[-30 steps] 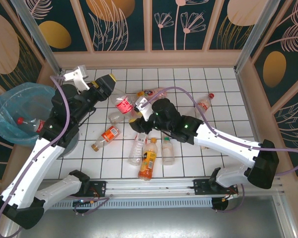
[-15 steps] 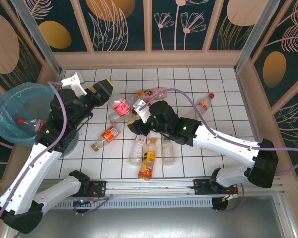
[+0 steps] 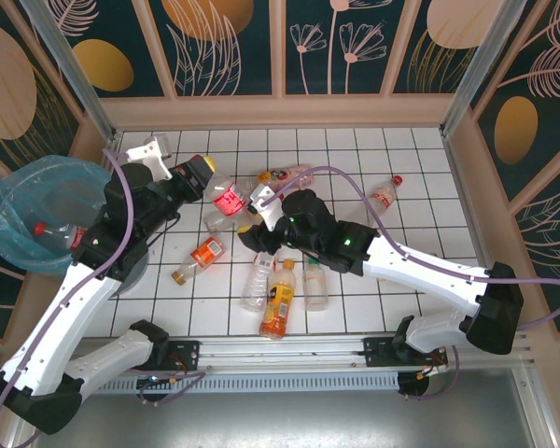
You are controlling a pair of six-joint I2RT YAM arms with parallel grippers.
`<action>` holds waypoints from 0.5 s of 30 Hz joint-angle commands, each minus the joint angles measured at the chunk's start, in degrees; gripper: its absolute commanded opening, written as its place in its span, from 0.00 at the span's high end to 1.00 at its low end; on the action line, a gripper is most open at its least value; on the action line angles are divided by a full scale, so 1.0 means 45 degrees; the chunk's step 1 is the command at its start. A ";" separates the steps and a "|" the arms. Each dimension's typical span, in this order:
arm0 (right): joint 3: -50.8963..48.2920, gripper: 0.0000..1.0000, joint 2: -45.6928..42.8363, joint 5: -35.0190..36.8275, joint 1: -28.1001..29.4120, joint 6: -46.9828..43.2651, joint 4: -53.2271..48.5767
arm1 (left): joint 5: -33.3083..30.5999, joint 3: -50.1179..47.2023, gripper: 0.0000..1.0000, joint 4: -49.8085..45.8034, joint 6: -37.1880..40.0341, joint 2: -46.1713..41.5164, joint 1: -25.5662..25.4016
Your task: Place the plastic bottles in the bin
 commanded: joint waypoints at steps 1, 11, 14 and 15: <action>0.0362 0.40 -0.0535 0.0067 0.0194 -0.0157 0.0732 | -0.0532 0.0824 1.00 -0.0325 0.0501 -0.0090 -0.0083; 0.1188 0.01 0.0026 -0.0304 0.0625 -0.0898 0.2554 | -0.8031 0.7621 1.00 -0.6610 0.4415 0.0160 -0.0080; 0.1470 0.01 0.0681 -0.0395 0.0835 -0.1400 0.2595 | -1.0969 0.9223 1.00 -0.8508 0.5242 0.0305 -0.0084; 0.1672 0.01 0.0914 -0.0411 0.0922 -0.1517 0.2432 | -1.1566 0.9698 1.00 -0.8731 0.5418 0.0276 -0.0080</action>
